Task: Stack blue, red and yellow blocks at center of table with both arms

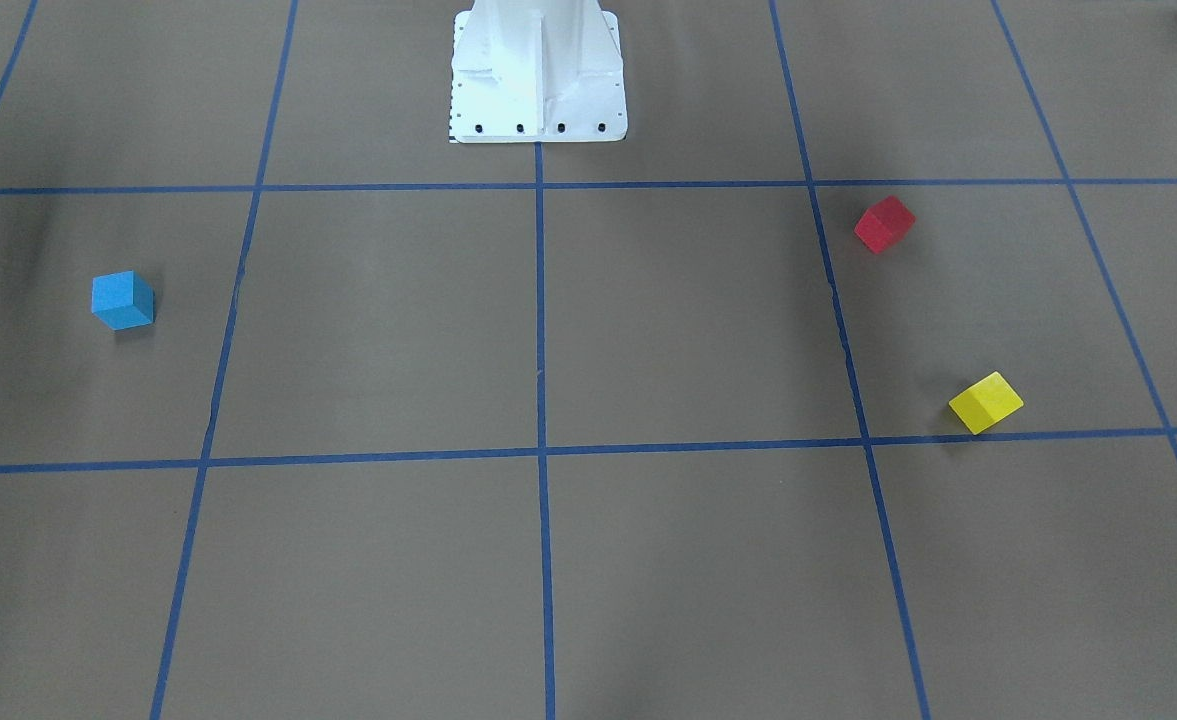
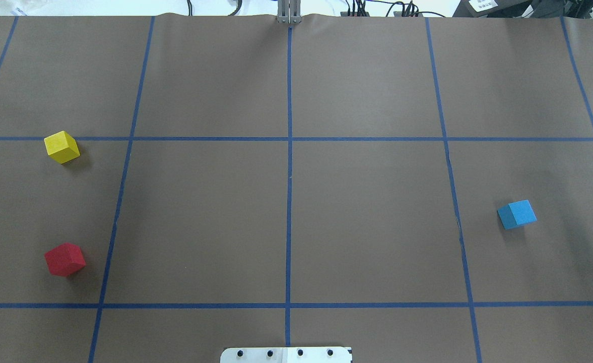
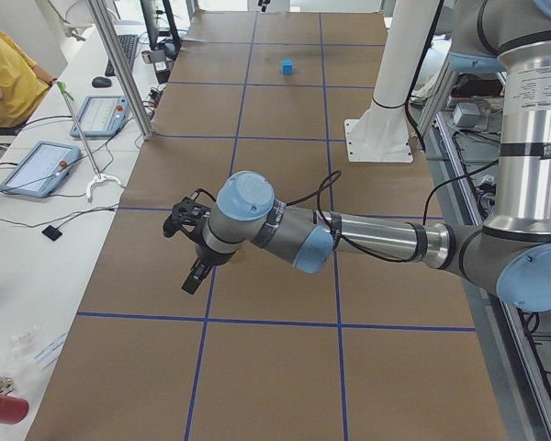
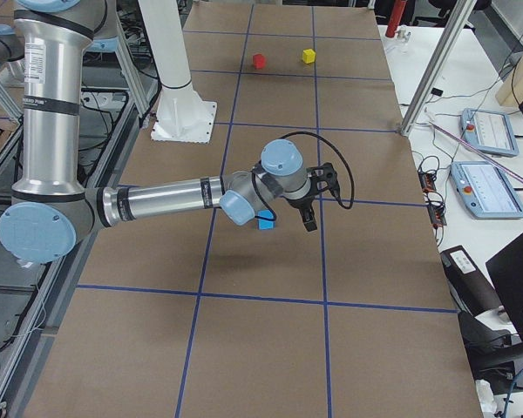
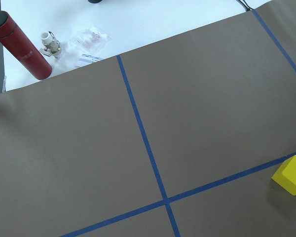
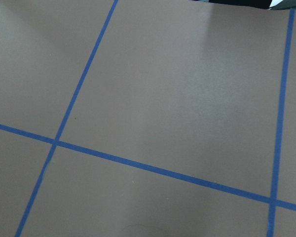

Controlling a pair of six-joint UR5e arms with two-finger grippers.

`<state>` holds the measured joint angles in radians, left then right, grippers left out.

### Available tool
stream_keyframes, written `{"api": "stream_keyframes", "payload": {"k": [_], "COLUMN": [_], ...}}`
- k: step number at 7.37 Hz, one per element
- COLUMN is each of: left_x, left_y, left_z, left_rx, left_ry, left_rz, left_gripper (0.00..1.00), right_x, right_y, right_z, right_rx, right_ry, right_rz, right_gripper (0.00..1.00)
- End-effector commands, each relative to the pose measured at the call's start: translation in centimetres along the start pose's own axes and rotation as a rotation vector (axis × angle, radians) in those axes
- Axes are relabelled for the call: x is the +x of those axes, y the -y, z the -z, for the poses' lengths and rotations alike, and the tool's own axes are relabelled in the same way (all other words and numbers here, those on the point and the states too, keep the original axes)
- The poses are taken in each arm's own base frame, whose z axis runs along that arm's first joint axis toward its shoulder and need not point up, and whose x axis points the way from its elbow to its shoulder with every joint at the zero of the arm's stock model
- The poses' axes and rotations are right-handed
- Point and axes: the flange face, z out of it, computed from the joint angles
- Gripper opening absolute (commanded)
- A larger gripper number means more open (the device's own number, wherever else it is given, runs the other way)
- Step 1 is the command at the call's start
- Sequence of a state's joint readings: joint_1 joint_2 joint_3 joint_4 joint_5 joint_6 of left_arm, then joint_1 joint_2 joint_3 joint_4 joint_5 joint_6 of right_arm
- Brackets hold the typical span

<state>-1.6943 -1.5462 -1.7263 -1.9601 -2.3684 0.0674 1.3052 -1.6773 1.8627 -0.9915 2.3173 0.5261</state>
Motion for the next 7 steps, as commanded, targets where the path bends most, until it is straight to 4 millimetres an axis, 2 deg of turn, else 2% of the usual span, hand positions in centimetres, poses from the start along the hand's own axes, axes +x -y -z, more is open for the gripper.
{"api": "stream_keyframes", "payload": {"k": [1,2,4,5,6,7], "left_x": [0.1,0.2,0.3,0.4,0.5,0.5], "left_y": [0.0,0.2,0.3,0.3,0.4,0.4], "left_z": [0.0,0.1,0.1,0.1,0.0,0.0], "left_rx": [0.002,0.005,0.006,0.005,0.006,0.006], "left_ry": [0.0,0.0,-0.001,-0.002,-0.003,-0.005], "left_rz": [-0.003,-0.006,-0.011,-0.013,-0.016,-0.016], "left_gripper": [1.0,1.0,1.0,1.0,1.0,1.0], "right_x": [-5.5,-6.7,-10.4,-11.0,-9.9,-9.4], "right_y": [-3.0,-5.3,-8.4,-10.5,-12.8,-14.0], "right_z": [-5.0,-7.2,-10.0,-10.9,-10.4,-11.0], "right_rx": [-0.05,-0.076,-0.092,-0.083,-0.079,-0.102], "right_ry": [-0.05,-0.093,-0.131,-0.117,-0.095,-0.103], "right_rz": [-0.02,-0.04,-0.05,-0.034,-0.018,-0.012], "right_gripper": [1.0,1.0,1.0,1.0,1.0,1.0]}}
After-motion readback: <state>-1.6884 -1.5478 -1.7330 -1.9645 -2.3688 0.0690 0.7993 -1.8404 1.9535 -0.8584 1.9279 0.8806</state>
